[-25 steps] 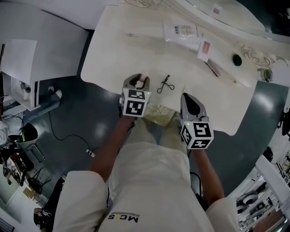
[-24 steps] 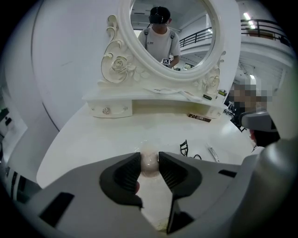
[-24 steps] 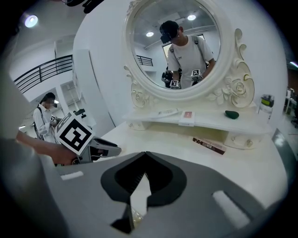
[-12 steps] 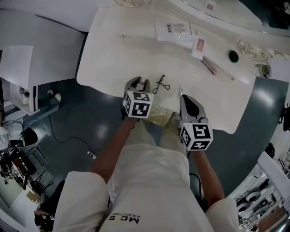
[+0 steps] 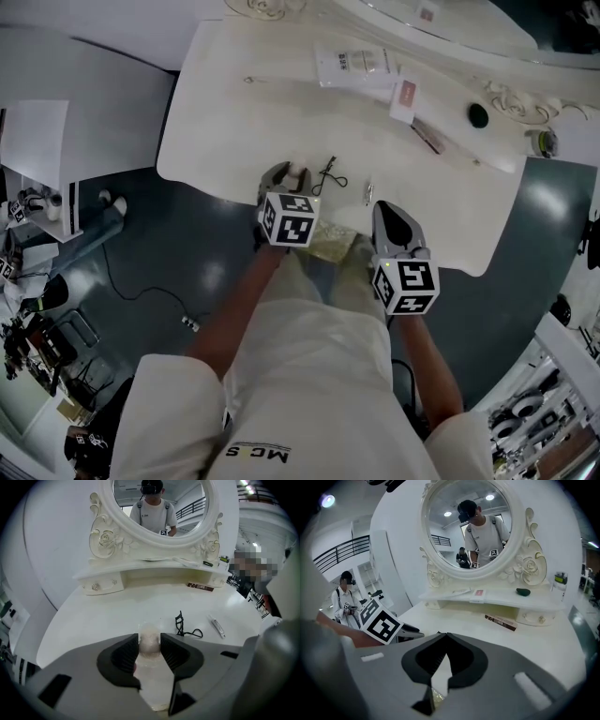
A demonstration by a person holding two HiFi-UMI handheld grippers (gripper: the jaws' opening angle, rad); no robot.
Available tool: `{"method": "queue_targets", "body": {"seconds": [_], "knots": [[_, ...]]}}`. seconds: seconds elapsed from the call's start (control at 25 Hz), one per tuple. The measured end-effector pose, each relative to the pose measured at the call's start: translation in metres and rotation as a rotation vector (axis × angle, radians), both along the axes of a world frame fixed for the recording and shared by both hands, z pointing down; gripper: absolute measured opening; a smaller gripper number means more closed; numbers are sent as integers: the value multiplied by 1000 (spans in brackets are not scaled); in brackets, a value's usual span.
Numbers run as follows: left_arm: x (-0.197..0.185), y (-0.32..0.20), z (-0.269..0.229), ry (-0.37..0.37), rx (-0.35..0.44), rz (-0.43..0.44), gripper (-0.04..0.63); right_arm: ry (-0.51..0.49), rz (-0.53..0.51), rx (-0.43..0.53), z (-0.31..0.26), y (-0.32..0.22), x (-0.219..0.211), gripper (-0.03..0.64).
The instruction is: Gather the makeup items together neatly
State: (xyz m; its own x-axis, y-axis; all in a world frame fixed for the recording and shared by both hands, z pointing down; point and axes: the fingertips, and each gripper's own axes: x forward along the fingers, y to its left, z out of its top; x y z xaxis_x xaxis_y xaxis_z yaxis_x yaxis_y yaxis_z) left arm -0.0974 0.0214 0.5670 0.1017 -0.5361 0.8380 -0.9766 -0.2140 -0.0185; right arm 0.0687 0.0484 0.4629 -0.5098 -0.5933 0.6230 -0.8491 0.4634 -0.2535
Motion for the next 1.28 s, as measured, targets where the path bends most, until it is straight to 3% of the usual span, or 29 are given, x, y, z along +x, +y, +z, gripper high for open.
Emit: {"method": "queue_targets", "body": {"seconds": [0.24, 0.56, 0.88, 1.28], "knots": [[10, 4, -9, 66, 12, 18, 204, -4, 6, 15, -4, -1, 1, 3], [5, 36, -52, 111, 40, -2, 206, -7, 29, 40, -18, 1, 6, 3], [42, 55, -102, 155, 123, 79, 204, 4, 32, 65, -34, 12, 7, 2], [84, 66, -130, 223, 155, 148, 201, -1, 23, 87, -45, 22, 9, 3]]}}
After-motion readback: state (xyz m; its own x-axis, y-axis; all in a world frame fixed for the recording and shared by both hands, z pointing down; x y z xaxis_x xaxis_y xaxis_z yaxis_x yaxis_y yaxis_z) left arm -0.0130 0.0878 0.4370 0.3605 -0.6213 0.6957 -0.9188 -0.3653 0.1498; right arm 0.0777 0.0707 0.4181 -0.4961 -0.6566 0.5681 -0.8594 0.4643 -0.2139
